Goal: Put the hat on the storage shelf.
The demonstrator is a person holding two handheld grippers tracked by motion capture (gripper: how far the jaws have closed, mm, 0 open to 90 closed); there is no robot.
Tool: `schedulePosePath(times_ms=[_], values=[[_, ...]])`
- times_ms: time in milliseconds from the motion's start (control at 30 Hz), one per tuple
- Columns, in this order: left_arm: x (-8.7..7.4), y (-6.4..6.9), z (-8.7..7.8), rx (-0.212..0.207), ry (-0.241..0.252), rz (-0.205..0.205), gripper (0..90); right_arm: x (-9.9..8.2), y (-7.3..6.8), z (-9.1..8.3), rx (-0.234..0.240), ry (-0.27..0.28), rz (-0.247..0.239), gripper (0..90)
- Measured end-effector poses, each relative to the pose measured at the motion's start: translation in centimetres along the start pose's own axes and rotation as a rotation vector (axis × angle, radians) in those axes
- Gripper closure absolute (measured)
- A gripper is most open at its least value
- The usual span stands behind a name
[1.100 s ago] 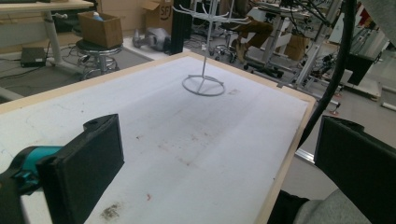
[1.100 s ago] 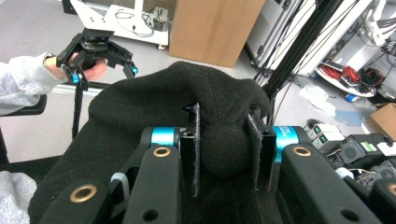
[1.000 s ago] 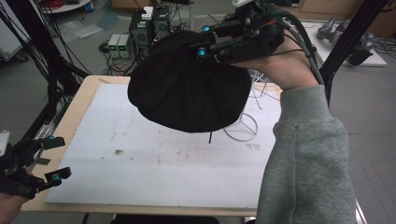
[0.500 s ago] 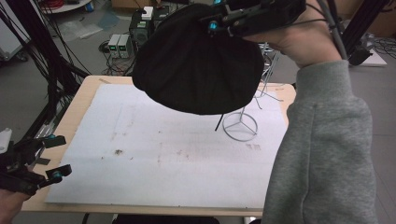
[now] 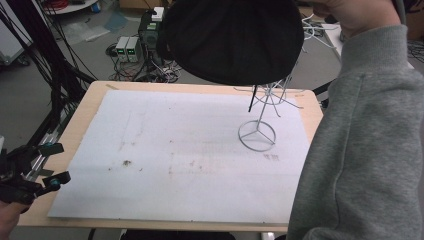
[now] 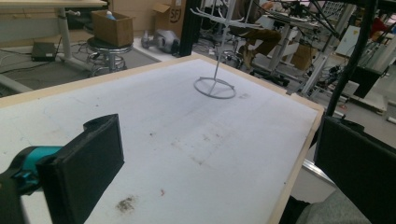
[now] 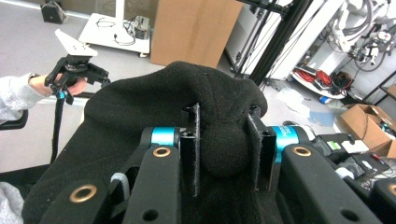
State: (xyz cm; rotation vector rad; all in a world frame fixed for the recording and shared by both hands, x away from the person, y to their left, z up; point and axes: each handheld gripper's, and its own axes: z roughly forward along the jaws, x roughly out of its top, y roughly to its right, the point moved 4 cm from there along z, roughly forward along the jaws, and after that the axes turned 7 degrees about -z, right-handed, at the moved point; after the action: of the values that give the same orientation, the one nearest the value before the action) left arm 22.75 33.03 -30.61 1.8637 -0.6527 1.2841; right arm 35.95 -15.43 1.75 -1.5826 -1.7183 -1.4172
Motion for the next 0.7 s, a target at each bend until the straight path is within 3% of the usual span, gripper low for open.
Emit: schedulePosePath(times_ms=[267,700], values=[[-0.1,-0.4,-0.1,0.006,0.0,-0.011,1.8,-1.1,2.2,-1.0,-0.041,0.018,0.041,71.3],[-0.3,-0.7,0.0,0.01,-0.001,-0.02,1.8,-2.7,2.9,0.5,-0.01,-0.011,0.054,71.3]])
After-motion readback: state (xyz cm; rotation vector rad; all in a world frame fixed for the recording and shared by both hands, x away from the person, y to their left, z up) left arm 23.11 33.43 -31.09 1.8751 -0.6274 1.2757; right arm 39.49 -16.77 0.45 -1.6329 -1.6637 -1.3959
